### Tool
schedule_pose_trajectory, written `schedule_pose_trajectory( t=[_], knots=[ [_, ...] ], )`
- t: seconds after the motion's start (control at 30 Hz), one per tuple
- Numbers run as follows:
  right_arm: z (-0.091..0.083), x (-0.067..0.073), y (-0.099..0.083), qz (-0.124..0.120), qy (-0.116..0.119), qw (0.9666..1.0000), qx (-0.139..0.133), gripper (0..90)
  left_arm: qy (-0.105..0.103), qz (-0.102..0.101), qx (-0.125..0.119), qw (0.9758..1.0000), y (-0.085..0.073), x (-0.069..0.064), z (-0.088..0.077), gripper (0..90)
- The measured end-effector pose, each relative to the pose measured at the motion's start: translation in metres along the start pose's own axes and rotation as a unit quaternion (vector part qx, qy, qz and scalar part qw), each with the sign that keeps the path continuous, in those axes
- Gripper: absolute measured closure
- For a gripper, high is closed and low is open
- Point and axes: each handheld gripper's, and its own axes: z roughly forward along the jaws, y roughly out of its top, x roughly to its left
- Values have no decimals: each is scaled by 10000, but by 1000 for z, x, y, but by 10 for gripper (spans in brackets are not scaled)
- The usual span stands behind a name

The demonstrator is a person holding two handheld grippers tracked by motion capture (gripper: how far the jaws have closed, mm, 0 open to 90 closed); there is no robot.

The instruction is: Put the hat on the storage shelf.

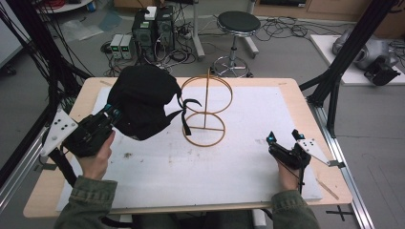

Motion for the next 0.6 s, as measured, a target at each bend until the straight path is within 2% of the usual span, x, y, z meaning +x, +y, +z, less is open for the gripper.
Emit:
schedule_pose_trajectory(
  t=[0.33, 0.6],
  knots=[
    [0, 0, 0, -49, -16, 10000, -30, 83, -327, -180, -112, 9992, 5, -7, 37, 875],
    [0, 0, 0, 19, -9, 10000, -28, 83, -428, -200, -58, 9989, 2, -7, 66, 875]
  ],
)
